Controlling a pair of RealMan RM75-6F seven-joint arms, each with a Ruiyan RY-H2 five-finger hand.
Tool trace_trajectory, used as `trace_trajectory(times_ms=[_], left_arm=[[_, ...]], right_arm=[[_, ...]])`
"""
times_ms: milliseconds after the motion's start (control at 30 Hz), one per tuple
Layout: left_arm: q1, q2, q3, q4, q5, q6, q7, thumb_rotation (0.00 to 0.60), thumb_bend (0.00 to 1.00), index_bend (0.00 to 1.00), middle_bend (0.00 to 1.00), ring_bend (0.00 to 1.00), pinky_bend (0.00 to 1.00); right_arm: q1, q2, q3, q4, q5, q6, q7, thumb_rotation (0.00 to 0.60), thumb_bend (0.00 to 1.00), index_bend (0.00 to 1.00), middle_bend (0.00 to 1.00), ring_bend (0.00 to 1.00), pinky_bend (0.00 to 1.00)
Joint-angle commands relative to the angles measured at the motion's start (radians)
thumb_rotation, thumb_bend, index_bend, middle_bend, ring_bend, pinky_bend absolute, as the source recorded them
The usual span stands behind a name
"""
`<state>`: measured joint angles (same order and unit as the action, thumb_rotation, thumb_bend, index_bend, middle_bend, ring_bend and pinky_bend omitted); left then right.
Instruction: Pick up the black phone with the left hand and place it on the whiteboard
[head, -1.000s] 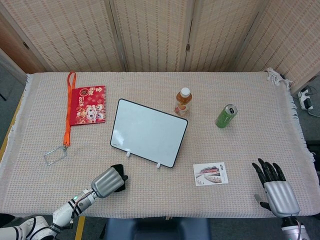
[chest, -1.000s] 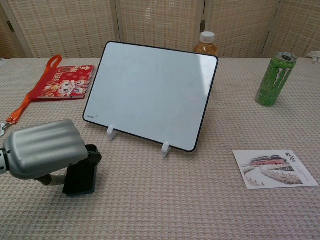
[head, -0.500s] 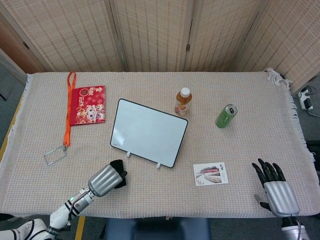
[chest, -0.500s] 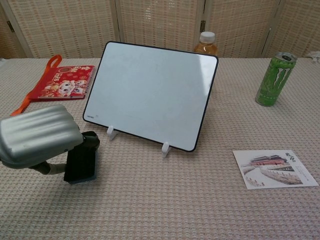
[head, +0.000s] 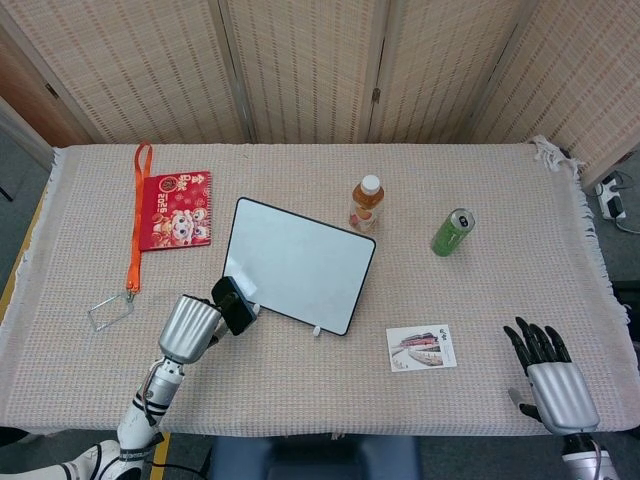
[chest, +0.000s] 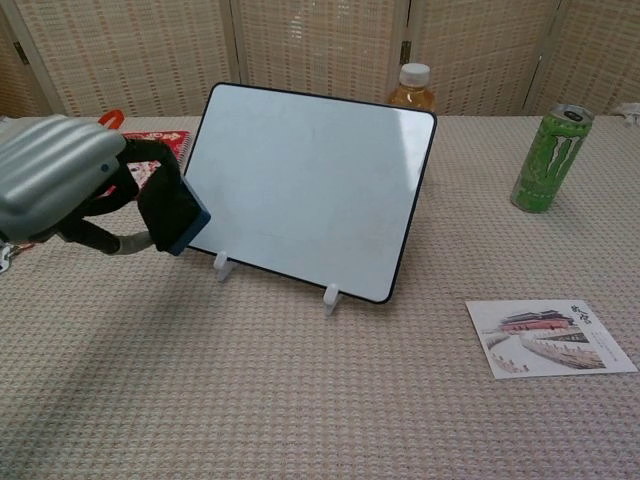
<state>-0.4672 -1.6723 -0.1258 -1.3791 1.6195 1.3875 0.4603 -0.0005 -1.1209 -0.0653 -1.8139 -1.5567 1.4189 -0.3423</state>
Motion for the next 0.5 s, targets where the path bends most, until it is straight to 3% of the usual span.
trace_trajectory(times_ms=[33,500], left_arm=[[-0.016,-0.053,-0.039,0.031,-0.044,-0.008,0.009,0.600,0.29,0.64,1.00,0.94,1.00],[-0.099,-0.240,-0.167,0.099,-0.189,-0.017,0.223,0.600,0.32,0.64,1.00,0.95,1.00]], right_arm=[[0.000,0.004,0.000,-0.001,-0.001,0.001,0.006,0.600,0.30,0.00,0.00,0.00,0.00],[0.000,0.023,-0.002,-0.005,-0.011,0.007,0.039,0.600,0.30,0.00,0.00,0.00,0.00]])
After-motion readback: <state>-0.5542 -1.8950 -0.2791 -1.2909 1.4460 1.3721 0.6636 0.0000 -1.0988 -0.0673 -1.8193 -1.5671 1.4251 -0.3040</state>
